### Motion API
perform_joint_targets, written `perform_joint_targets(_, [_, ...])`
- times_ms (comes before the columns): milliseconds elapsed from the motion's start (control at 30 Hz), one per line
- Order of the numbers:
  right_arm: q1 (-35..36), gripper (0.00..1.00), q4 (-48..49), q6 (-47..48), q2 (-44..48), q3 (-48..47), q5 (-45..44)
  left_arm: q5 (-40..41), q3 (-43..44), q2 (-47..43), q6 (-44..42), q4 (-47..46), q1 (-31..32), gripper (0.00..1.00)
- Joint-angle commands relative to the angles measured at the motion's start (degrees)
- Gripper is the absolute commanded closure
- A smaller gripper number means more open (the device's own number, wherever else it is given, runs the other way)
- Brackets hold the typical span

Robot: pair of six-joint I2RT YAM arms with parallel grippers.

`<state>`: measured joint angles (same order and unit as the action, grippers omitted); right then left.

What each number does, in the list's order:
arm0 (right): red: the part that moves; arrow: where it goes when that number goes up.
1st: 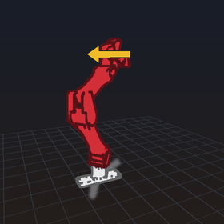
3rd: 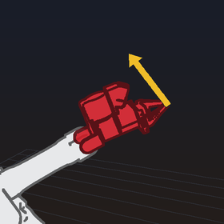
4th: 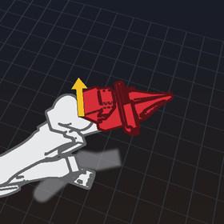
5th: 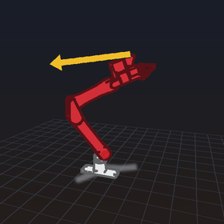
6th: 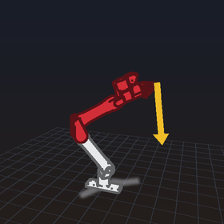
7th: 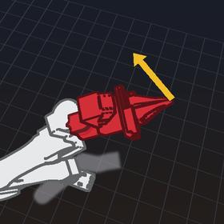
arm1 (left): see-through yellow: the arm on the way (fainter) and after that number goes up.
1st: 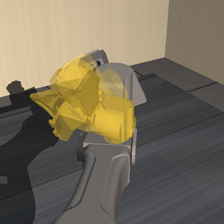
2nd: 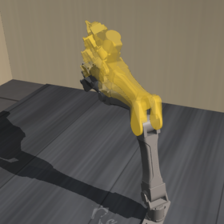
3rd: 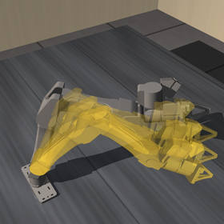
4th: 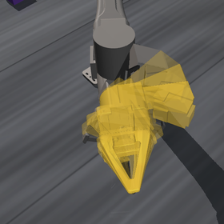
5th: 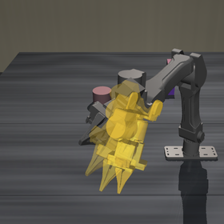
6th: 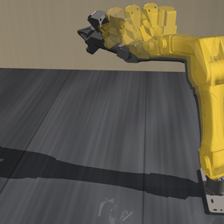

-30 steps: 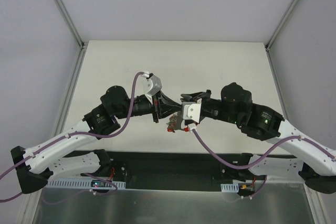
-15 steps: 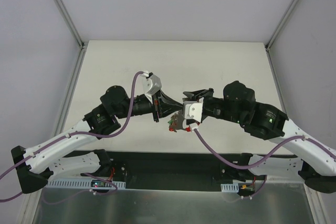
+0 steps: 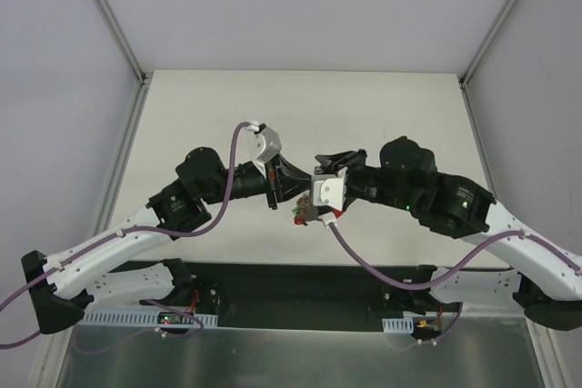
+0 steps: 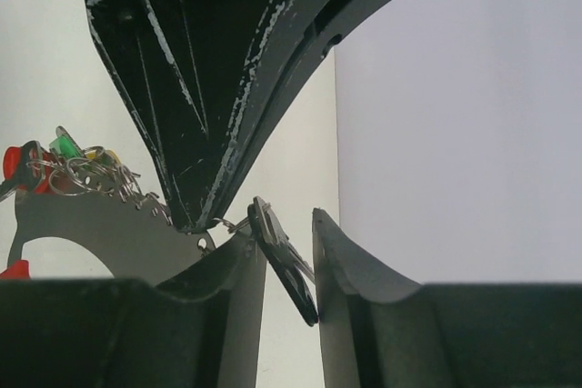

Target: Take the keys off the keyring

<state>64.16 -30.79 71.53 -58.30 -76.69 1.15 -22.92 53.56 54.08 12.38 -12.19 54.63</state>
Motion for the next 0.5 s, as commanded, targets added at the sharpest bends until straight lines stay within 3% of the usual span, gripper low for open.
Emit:
perform_joint_targets(0, [0.6, 0.69, 0.1, 1.9, -0.3, -4.1, -2.7, 0.9, 1.9, 0.0, -1.1, -6.0, -0.8, 1.00])
perform_joint_targets(300, [0.7, 0.64, -1.0, 3.6, -2.0, -6.6, -4.3, 1.2, 0.8, -0.3, -0.8, -7.4, -1.2, 1.00])
perform_joint_targets(400, [0.8, 0.76, -1.7, 4.1, -2.3, -6.5, -4.0, 1.2, 0.7, -0.2, -0.9, -7.7, -1.3, 1.00])
perform_joint_targets(467, [0.8, 0.75, -2.9, 5.4, -2.4, -6.9, -4.0, 1.0, 0.6, 0.0, -0.9, -7.9, -1.4, 1.00])
